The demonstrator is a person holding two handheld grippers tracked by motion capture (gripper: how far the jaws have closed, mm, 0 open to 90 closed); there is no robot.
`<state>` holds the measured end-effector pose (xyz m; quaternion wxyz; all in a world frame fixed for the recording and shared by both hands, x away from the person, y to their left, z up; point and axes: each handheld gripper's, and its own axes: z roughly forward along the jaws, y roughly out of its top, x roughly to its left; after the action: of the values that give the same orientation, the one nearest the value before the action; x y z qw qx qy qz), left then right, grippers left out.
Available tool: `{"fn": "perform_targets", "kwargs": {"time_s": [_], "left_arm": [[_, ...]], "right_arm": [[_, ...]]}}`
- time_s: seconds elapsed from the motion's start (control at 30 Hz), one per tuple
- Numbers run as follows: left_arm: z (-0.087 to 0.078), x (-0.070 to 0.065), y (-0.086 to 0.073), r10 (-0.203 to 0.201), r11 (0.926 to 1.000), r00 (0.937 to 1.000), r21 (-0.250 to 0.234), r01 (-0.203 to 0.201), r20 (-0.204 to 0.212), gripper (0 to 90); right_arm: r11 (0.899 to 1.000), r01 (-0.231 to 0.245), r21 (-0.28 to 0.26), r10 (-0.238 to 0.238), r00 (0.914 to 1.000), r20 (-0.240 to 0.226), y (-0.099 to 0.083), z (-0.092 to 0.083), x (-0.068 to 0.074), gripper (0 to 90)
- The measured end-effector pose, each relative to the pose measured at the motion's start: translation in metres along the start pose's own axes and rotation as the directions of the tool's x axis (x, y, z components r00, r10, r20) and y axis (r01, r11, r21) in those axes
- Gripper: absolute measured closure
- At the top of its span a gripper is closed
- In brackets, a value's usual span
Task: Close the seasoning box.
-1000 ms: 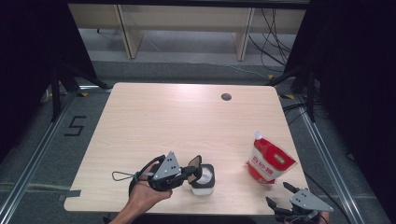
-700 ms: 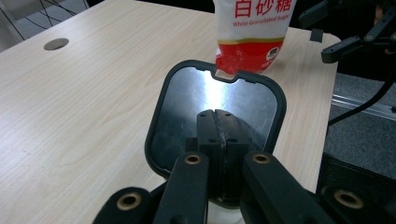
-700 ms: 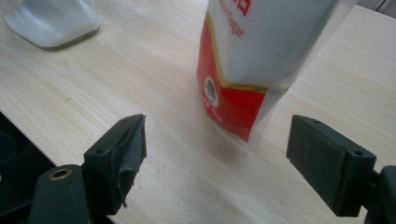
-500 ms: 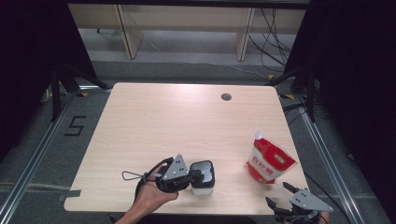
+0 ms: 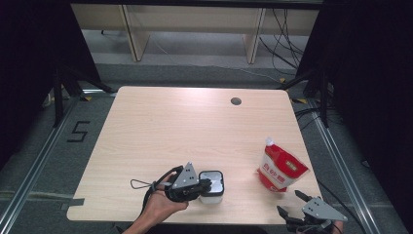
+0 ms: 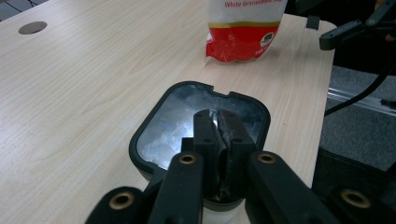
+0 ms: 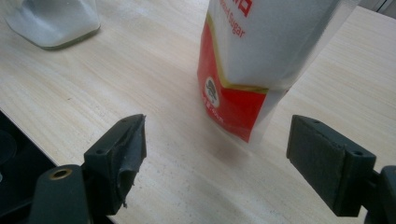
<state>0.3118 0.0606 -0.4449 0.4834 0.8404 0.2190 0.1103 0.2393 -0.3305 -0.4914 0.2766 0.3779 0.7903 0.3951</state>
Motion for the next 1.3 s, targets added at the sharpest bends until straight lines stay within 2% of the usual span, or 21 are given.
{"fn": "perform_targets", "kwargs": {"time_s": [0.07,0.1,0.13,0.2,0.23,0.27,0.37,0.4,0.43,0.47,0.63,0.67,0.73,0.77,0.93,0.97,1.03,1.13,1.2,1.27,1.3], "left_arm": [[-0.001,0.002,0.001,0.008,0.9997,0.9998,-0.022,-0.007,0.017,75.2],[-0.002,0.002,0.001,-0.015,0.9995,0.9997,-0.026,0.015,0.022,71.1],[-0.004,0.003,0.001,-0.013,0.9995,0.9999,-0.028,0.013,0.007,68.9],[-0.008,0.006,0.002,-0.017,0.9995,0.9998,-0.028,0.017,0.009,64.1],[-0.009,0.007,0.002,-0.024,0.9992,0.9996,-0.033,0.024,0.014,61.2],[-0.010,0.008,0.002,-0.037,0.9985,0.9991,-0.039,0.038,0.018,58.5],[-0.016,0.010,0.001,-0.038,0.9981,0.9992,-0.048,0.039,0.014,51.4],[-0.018,0.010,0.001,-0.032,0.9985,0.9995,-0.044,0.032,0.002,47.5],[-0.019,0.012,0.000,-0.041,0.9982,0.9991,-0.043,0.041,-0.004,44.3],[-0.021,0.012,-0.001,-0.043,0.9983,0.9990,-0.038,0.043,-0.011,40.5],[-0.028,0.016,-0.007,-0.069,0.9968,0.9975,-0.042,0.069,-0.016,32.6],[-0.028,0.015,-0.009,-0.080,0.9959,0.9966,-0.044,0.079,-0.019,31.7],[-0.029,0.017,-0.012,-0.080,0.9958,0.9966,-0.046,0.079,-0.018,30.8],[-0.031,0.017,-0.014,-0.093,0.9950,0.9954,-0.039,0.092,-0.021,30.3],[-0.035,0.019,-0.023,-0.088,0.9955,0.9959,-0.036,0.088,-0.020,28.3],[-0.037,0.018,-0.026,-0.109,0.9935,0.9938,-0.034,0.108,-0.023,28.2],[-0.041,0.020,-0.030,-0.084,0.9964,0.9961,-0.016,0.084,-0.026,27.6],[-0.047,0.018,-0.037,-0.115,0.9932,0.9928,-0.020,0.115,-0.033,27.1],[-0.051,0.020,-0.043,-0.109,0.9940,0.9934,-0.017,0.108,-0.038,26.8],[-0.053,0.018,-0.050,-0.153,0.9881,0.9866,-0.024,0.152,-0.055,26.4],[-0.054,0.018,-0.052,-0.149,0.9887,0.9874,-0.024,0.148,-0.052,26.3]], "right_arm": [[1.000,-0.006,-0.002,0.006,1.0000,0.000,0.000,0.000,0.000,20.9],[1.000,-0.030,0.004,0.030,0.9995,0.001,0.000,-0.001,0.002,20.9],[1.000,-0.028,0.004,0.028,0.9996,0.001,0.000,-0.001,0.002,20.9],[1.000,-0.022,0.001,0.022,0.9998,0.000,0.000,0.000,0.001,20.8],[1.000,0.001,-0.004,-0.001,1.0000,0.000,0.000,0.000,0.000,20.8],[1.000,-0.006,-0.002,0.006,1.0000,0.001,0.000,0.000,0.000,20.9],[1.000,-0.005,-0.004,0.005,1.0000,0.000,0.000,0.000,0.000,20.8],[1.000,-0.031,0.004,0.031,0.9995,0.001,0.000,-0.001,0.002,20.8],[1.000,0.000,-0.002,0.000,1.0000,0.003,0.000,0.000,0.000,20.8],[1.000,-0.015,0.002,0.015,0.9999,0.001,0.000,0.000,0.001,20.8],[1.000,-0.027,0.005,0.027,0.9996,0.001,0.000,-0.001,0.002,20.8],[1.000,-0.001,-0.002,0.001,1.0000,0.001,0.000,0.000,0.000,20.8],[0.999,-0.033,0.007,0.033,0.9995,0.001,0.000,-0.001,0.002,20.8],[1.000,-0.005,-0.001,0.005,1.0000,-0.001,0.000,0.000,0.000,20.7],[1.000,-0.004,-0.002,0.004,1.0000,-0.002,0.000,0.000,0.000,20.8],[1.000,-0.002,0.002,0.002,1.0000,-0.002,0.000,0.000,0.000,20.8],[1.000,-0.002,0.001,0.002,1.0000,-0.003,0.000,0.000,0.000,20.8],[1.000,-0.003,0.002,0.003,1.0000,-0.003,0.000,0.000,0.000,20.8],[1.000,-0.002,0.002,0.002,1.0000,-0.003,0.000,0.000,0.000,20.8],[1.000,-0.002,0.002,0.002,1.0000,-0.002,0.000,0.000,0.000,20.8],[1.000,-0.001,0.004,0.001,1.0000,0.001,0.000,0.000,0.000,20.8]]}}
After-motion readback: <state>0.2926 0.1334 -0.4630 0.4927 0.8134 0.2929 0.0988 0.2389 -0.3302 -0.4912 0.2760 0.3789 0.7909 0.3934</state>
